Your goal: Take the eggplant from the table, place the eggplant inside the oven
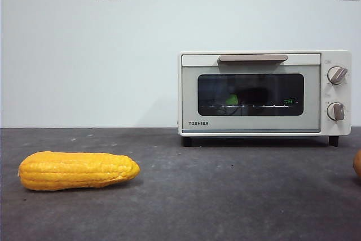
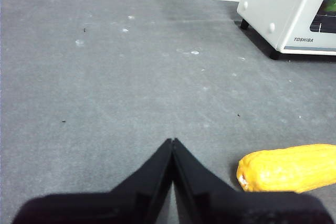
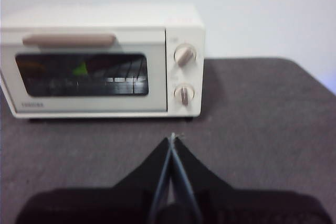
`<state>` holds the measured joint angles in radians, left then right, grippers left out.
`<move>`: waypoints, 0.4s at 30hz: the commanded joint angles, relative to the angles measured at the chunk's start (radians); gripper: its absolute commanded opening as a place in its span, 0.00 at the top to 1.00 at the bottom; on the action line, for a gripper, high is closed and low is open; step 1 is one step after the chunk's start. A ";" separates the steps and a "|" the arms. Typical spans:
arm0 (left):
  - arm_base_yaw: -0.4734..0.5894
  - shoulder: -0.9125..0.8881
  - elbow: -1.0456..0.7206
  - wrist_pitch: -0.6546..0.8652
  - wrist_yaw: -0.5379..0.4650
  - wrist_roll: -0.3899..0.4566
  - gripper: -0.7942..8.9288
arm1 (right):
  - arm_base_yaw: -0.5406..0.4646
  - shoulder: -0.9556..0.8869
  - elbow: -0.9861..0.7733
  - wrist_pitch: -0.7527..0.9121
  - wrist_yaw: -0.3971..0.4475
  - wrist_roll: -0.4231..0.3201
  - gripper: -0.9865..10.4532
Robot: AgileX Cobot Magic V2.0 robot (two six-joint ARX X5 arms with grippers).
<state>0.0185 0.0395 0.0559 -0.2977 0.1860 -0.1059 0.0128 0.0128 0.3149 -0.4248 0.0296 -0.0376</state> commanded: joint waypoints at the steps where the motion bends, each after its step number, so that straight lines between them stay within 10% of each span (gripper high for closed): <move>1: 0.000 0.005 -0.007 0.008 0.000 -0.003 0.92 | -0.001 -0.005 -0.042 0.014 0.006 0.008 0.91; 12: 0.000 0.016 -0.007 0.008 0.000 -0.003 0.92 | -0.001 -0.005 -0.150 0.013 0.012 0.008 0.91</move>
<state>0.0185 0.0551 0.0559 -0.2977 0.1860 -0.1059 0.0128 0.0124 0.1791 -0.4187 0.0372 -0.0372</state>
